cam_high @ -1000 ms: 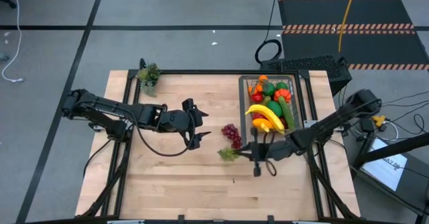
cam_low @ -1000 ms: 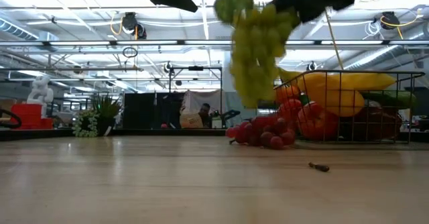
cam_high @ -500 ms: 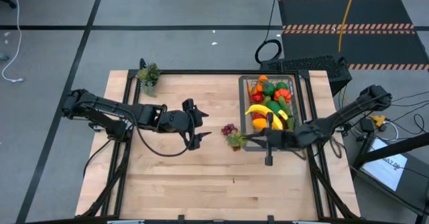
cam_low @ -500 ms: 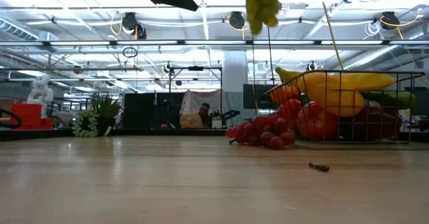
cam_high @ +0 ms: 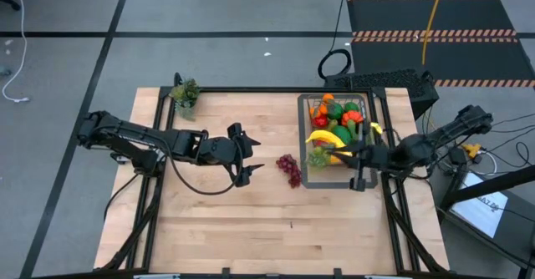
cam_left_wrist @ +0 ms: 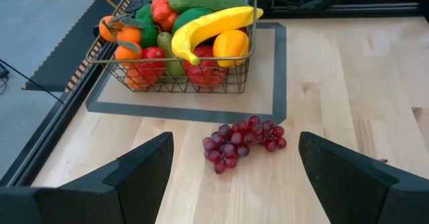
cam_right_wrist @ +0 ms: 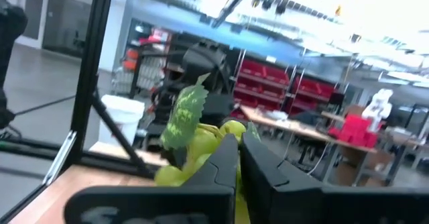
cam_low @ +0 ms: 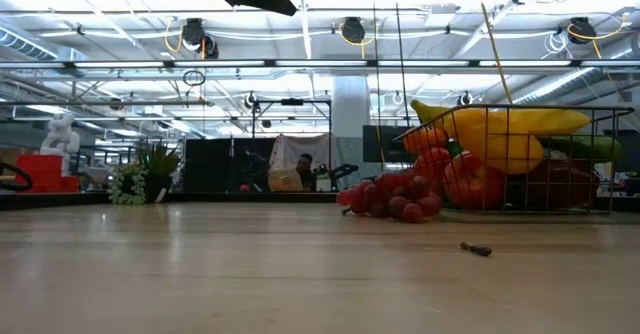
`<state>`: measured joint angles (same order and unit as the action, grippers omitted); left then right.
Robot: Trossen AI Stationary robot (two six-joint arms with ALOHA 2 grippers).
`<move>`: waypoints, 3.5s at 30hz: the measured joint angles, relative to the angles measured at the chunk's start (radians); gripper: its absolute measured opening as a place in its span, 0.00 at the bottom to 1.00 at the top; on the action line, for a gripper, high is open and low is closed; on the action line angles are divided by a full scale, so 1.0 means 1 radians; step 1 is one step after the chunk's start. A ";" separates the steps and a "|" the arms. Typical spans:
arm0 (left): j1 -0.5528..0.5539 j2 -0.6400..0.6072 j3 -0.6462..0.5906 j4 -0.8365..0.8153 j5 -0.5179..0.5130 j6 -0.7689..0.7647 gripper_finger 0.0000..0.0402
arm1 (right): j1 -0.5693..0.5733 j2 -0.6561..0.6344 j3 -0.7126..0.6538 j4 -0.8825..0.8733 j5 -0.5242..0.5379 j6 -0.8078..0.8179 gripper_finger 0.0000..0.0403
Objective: Build produce basket
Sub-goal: Put the bottom grapes into the gold wire basket
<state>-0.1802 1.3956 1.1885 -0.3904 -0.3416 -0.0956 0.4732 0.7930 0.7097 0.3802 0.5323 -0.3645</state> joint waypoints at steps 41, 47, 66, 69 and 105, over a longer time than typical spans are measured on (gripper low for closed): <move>-0.167 0.000 0.000 -0.001 -0.001 -0.096 0.81 | 0.000 0.066 0.000 -0.098 -0.008 -1.008 0.01; -0.194 0.000 0.000 -0.002 -0.038 -0.098 0.81 | 0.000 0.074 0.000 -0.092 -0.009 -1.050 0.01; -0.201 0.000 0.000 -0.002 -0.054 -0.087 0.81 | 0.000 0.074 0.000 -0.001 -0.004 -0.852 0.01; -0.201 0.000 0.000 -0.002 -0.054 -0.081 0.81 | -0.001 0.073 0.000 0.038 -0.001 -0.779 0.01; -0.167 0.000 0.000 0.067 -0.063 0.006 0.81 | -0.157 0.040 -0.003 0.116 -0.249 0.485 0.01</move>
<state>-0.3470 1.3956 1.1881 -0.3235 -0.4046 -0.0893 0.3158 0.8327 0.7071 0.4963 0.2829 0.1205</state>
